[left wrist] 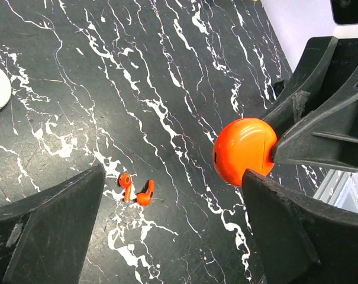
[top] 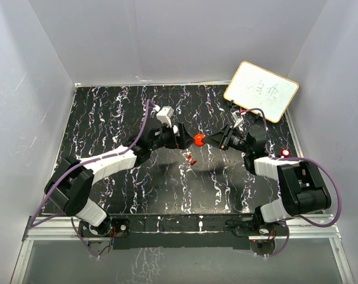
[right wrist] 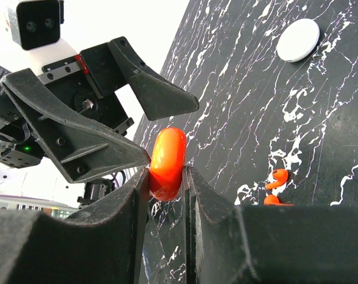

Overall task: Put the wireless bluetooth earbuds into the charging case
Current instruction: Open the charging case.

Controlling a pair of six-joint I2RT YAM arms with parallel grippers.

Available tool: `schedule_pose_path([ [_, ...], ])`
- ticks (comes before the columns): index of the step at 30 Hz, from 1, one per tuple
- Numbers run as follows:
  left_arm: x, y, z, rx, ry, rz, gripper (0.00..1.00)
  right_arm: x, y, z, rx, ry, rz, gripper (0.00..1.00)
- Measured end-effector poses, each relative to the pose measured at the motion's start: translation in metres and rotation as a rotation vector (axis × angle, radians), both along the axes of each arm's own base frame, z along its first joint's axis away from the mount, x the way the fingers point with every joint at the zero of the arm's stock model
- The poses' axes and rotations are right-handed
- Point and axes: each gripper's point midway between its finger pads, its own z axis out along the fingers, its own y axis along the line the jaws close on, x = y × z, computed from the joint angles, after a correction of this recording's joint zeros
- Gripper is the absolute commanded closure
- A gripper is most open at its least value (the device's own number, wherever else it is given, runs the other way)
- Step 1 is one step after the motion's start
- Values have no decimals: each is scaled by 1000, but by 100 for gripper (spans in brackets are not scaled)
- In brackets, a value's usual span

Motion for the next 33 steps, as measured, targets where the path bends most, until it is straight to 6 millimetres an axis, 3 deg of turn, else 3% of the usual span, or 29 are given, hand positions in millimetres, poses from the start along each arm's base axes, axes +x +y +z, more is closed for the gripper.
schedule_pose_path([
  [20, 4, -1, -23, 31, 31, 10, 1, -3, 1, 8, 25, -14, 23, 100],
  [33, 8, -4, -24, 31, 30, 14, 1, -4, 2, 9, 45, -3, 40, 100],
])
